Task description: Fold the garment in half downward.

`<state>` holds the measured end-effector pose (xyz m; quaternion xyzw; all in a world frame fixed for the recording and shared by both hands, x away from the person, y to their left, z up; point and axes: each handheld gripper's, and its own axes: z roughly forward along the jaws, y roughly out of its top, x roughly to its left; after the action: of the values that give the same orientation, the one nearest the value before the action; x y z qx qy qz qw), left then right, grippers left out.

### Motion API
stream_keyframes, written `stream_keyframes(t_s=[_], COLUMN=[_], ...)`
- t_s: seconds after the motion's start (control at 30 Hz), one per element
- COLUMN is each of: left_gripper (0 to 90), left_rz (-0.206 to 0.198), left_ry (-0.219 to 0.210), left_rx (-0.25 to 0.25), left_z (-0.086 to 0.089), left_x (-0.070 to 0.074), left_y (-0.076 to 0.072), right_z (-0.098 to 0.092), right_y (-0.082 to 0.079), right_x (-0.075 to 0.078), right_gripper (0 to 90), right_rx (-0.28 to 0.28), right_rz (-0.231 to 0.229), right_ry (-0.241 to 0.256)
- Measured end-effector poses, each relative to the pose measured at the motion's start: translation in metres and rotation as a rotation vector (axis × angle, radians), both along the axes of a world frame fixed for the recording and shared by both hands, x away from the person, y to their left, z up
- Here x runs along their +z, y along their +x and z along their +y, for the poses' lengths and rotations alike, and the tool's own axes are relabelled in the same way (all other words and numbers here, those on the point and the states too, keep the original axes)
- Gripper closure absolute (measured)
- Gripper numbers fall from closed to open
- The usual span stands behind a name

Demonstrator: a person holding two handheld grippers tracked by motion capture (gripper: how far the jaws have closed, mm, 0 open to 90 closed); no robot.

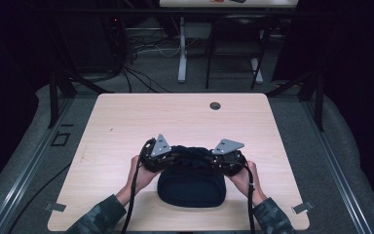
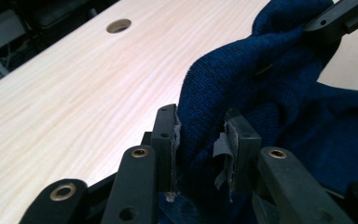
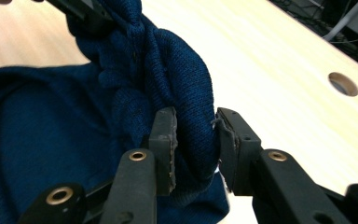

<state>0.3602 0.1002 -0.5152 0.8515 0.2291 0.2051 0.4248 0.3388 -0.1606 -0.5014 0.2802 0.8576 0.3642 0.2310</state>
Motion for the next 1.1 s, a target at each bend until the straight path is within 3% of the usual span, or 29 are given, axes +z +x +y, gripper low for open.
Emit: stream_keyframes(t_s=[0.2,0.5,0.57,0.67,0.87,1.0,1.1], left_gripper=[63.4,45.6,40.0,38.6,34.3,31.2,30.0], left_rz=[0.061,0.158,0.164,0.165,0.168,0.148,0.126], left_ry=[0.002,-0.008,-0.016,-0.035,-0.077,-0.118,-0.116], left_rx=[-0.036,-0.073,-0.071,-0.057,-0.055,-0.037,-0.011], left_z=[0.004,0.017,0.022,0.034,0.052,0.059,0.056], left_x=[-0.008,-0.014,-0.013,-0.009,0.001,0.011,0.015], left_y=[-0.008,-0.020,-0.023,-0.029,-0.035,-0.031,-0.022], right_z=[0.001,0.000,-0.004,-0.009,-0.025,-0.029,-0.027], right_y=[-0.015,-0.035,-0.041,-0.044,-0.049,-0.044,-0.035], right_x=[-0.005,-0.012,-0.014,-0.014,-0.010,-0.004,-0.001], right_gripper=[66.3,61.2,55.8,53.5,48.1,46.0,44.6], right_rx=[0.022,0.041,0.046,0.048,0.022,-0.008,-0.032], right_rz=[0.016,0.048,0.062,0.086,0.084,0.084,0.079], right_ry=[-0.025,-0.036,-0.033,-0.019,0.034,0.081,0.112])
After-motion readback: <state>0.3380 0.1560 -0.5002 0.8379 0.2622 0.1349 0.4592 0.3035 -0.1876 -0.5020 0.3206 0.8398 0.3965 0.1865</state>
